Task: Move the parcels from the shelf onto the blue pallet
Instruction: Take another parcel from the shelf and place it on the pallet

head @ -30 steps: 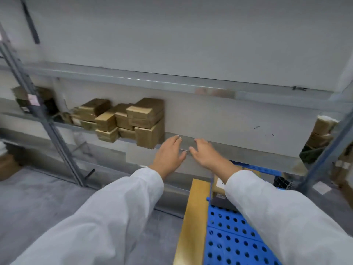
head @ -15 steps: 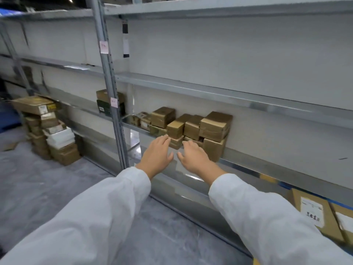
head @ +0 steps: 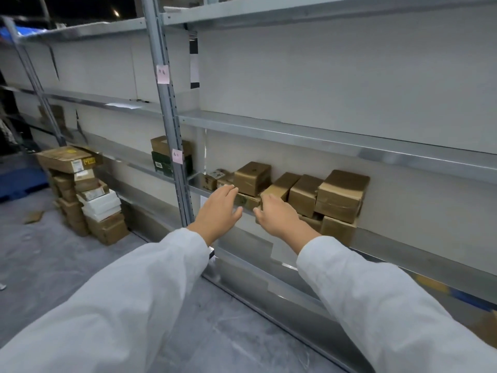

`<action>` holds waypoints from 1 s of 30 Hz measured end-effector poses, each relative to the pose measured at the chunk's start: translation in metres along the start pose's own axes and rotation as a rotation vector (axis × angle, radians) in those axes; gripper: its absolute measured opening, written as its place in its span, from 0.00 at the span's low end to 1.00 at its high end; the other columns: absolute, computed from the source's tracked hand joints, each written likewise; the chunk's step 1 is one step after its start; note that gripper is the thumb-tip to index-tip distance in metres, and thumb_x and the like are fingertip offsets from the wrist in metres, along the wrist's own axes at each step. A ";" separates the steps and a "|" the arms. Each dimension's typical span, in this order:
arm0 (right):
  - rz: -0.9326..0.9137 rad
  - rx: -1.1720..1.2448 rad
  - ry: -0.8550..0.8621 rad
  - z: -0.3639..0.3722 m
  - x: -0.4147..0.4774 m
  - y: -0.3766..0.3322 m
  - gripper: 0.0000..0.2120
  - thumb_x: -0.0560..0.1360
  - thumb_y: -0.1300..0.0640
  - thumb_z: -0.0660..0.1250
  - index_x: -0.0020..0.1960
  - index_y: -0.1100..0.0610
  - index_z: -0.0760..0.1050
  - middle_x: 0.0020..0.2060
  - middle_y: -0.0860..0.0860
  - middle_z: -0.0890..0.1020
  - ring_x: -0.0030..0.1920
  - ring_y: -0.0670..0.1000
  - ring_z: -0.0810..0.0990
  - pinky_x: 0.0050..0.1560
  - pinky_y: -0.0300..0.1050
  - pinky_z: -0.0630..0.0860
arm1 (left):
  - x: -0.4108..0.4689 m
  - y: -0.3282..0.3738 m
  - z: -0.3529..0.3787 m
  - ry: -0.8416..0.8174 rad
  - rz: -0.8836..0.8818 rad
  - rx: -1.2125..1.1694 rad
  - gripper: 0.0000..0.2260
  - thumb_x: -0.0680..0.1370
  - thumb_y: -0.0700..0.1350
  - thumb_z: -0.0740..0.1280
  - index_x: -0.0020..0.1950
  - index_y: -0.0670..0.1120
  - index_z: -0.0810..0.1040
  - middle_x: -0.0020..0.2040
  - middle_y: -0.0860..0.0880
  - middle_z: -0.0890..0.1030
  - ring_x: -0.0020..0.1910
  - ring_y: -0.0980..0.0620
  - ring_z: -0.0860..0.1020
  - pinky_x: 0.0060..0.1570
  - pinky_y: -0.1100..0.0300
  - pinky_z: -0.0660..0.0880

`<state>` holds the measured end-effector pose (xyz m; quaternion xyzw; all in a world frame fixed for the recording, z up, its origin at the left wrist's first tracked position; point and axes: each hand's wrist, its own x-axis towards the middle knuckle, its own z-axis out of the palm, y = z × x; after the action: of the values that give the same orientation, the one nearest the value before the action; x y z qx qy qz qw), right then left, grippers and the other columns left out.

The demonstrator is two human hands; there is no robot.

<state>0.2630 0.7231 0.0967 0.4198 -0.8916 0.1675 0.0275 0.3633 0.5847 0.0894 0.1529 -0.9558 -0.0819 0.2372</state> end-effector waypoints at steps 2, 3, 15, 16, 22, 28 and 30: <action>0.007 0.003 0.005 0.007 0.032 0.004 0.19 0.81 0.48 0.57 0.66 0.58 0.67 0.58 0.55 0.74 0.56 0.58 0.76 0.48 0.49 0.71 | 0.027 -0.017 0.008 -0.007 -0.022 0.003 0.25 0.80 0.51 0.64 0.76 0.45 0.64 0.75 0.47 0.67 0.74 0.50 0.64 0.71 0.56 0.61; 0.011 0.000 0.001 0.011 0.050 0.006 0.19 0.81 0.48 0.57 0.66 0.58 0.67 0.58 0.55 0.73 0.56 0.57 0.75 0.48 0.48 0.70 | 0.040 -0.026 0.013 -0.020 -0.025 0.008 0.25 0.80 0.51 0.64 0.75 0.45 0.64 0.74 0.47 0.68 0.74 0.50 0.64 0.71 0.55 0.63; 0.065 -0.089 -0.056 0.054 0.188 0.040 0.21 0.81 0.47 0.54 0.67 0.59 0.67 0.60 0.56 0.73 0.60 0.57 0.72 0.58 0.52 0.71 | 0.147 -0.105 0.087 -0.109 -0.023 0.002 0.26 0.80 0.53 0.64 0.75 0.44 0.65 0.72 0.47 0.69 0.72 0.50 0.66 0.70 0.55 0.65; 0.075 -0.102 -0.057 0.056 0.196 0.043 0.21 0.81 0.47 0.54 0.67 0.59 0.67 0.60 0.56 0.73 0.60 0.57 0.72 0.58 0.52 0.70 | 0.155 -0.110 0.092 -0.113 -0.019 -0.002 0.26 0.80 0.53 0.64 0.75 0.44 0.65 0.73 0.47 0.69 0.72 0.50 0.66 0.71 0.55 0.64; 0.151 -0.130 -0.064 0.075 0.240 0.057 0.21 0.81 0.47 0.54 0.69 0.59 0.67 0.62 0.56 0.73 0.62 0.57 0.72 0.61 0.52 0.69 | 0.199 -0.143 0.127 -0.150 0.041 -0.020 0.25 0.80 0.53 0.63 0.74 0.44 0.67 0.72 0.46 0.70 0.71 0.49 0.67 0.70 0.55 0.64; 0.251 -0.132 -0.076 0.089 0.297 0.063 0.22 0.81 0.47 0.55 0.67 0.60 0.68 0.60 0.57 0.73 0.61 0.58 0.72 0.59 0.53 0.71 | 0.268 -0.182 0.153 -0.156 0.145 -0.034 0.24 0.80 0.52 0.62 0.72 0.42 0.68 0.71 0.44 0.71 0.70 0.47 0.68 0.70 0.54 0.63; 0.286 -0.136 -0.077 0.091 0.319 0.063 0.23 0.81 0.46 0.55 0.69 0.60 0.66 0.62 0.58 0.72 0.62 0.59 0.72 0.61 0.54 0.71 | 0.292 -0.195 0.160 -0.152 0.177 -0.035 0.24 0.80 0.52 0.62 0.72 0.42 0.68 0.70 0.44 0.72 0.70 0.47 0.69 0.70 0.53 0.64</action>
<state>0.0177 0.4956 0.0540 0.2917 -0.9520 0.0927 -0.0026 0.0907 0.3184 0.0298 0.0569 -0.9792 -0.0887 0.1733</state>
